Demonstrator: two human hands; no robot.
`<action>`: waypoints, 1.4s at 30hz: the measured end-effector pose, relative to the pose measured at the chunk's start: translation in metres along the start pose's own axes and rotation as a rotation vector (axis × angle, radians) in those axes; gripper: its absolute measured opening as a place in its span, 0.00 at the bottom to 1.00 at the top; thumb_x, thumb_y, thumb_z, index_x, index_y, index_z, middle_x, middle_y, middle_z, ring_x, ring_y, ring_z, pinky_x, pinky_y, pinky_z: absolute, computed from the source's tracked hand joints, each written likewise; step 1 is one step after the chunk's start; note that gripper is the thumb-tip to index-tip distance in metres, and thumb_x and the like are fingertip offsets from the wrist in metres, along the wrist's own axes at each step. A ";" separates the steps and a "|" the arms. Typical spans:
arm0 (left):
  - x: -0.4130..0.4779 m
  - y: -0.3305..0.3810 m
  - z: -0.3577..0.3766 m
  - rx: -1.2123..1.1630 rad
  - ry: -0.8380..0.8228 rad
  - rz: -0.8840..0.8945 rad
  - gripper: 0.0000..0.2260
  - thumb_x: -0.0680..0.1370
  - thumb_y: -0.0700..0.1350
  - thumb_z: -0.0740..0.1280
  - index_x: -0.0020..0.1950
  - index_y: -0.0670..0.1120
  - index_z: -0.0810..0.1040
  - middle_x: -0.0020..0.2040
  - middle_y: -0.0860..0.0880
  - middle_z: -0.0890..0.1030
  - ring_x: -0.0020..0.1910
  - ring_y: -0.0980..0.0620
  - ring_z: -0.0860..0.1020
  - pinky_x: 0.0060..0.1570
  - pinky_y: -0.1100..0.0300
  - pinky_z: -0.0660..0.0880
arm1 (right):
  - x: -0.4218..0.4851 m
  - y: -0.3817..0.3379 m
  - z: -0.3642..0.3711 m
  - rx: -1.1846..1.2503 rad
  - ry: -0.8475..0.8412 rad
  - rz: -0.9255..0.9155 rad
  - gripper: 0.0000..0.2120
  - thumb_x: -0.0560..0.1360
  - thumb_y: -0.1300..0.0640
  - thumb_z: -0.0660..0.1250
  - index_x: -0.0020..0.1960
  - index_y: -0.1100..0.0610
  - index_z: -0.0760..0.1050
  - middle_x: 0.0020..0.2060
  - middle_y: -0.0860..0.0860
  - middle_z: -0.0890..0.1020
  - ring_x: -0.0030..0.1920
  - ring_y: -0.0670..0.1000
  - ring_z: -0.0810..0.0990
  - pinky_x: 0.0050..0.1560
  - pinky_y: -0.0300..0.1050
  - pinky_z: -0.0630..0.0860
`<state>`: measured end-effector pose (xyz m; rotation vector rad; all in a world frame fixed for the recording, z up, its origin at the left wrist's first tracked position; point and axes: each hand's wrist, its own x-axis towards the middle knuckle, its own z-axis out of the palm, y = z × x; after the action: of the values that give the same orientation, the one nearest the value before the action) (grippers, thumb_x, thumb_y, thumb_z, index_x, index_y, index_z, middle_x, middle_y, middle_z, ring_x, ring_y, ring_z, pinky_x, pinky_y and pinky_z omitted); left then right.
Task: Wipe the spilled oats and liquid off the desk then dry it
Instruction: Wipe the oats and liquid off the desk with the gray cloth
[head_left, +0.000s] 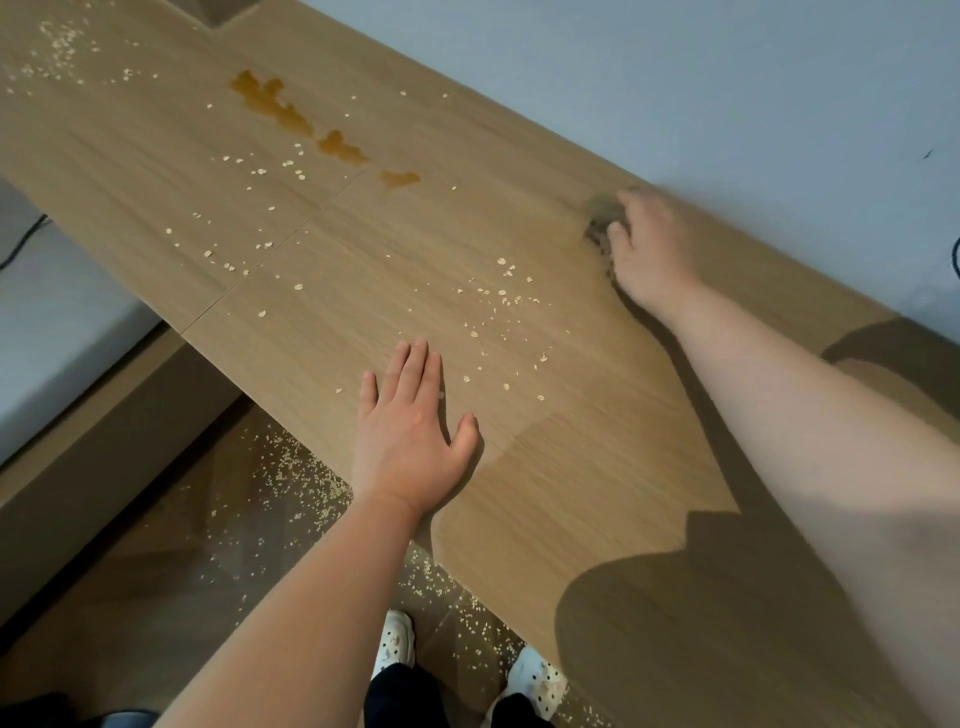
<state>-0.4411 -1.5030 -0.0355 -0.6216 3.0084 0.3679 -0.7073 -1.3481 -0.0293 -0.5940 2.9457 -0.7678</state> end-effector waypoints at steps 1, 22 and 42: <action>0.000 0.000 0.000 0.002 -0.002 0.002 0.39 0.73 0.64 0.42 0.80 0.45 0.54 0.80 0.50 0.50 0.79 0.54 0.43 0.76 0.51 0.39 | -0.019 -0.007 0.003 0.010 -0.043 -0.088 0.19 0.81 0.59 0.58 0.71 0.60 0.68 0.68 0.59 0.73 0.70 0.59 0.69 0.70 0.51 0.64; -0.001 0.002 -0.003 0.056 -0.056 -0.007 0.39 0.73 0.63 0.42 0.80 0.44 0.50 0.81 0.49 0.47 0.79 0.53 0.41 0.77 0.49 0.40 | -0.116 0.055 -0.039 -0.024 0.003 0.190 0.22 0.82 0.62 0.56 0.76 0.62 0.61 0.76 0.58 0.62 0.77 0.57 0.57 0.77 0.54 0.53; 0.013 -0.031 -0.031 -0.151 -0.203 0.195 0.33 0.82 0.57 0.54 0.80 0.42 0.48 0.81 0.47 0.47 0.79 0.50 0.46 0.76 0.54 0.40 | -0.240 -0.055 -0.003 -0.183 -0.108 0.276 0.26 0.79 0.63 0.58 0.75 0.49 0.63 0.77 0.46 0.54 0.78 0.47 0.45 0.75 0.62 0.37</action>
<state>-0.4405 -1.5431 -0.0132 -0.2773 2.8691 0.6314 -0.4655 -1.3014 -0.0143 -0.2189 2.9268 -0.4300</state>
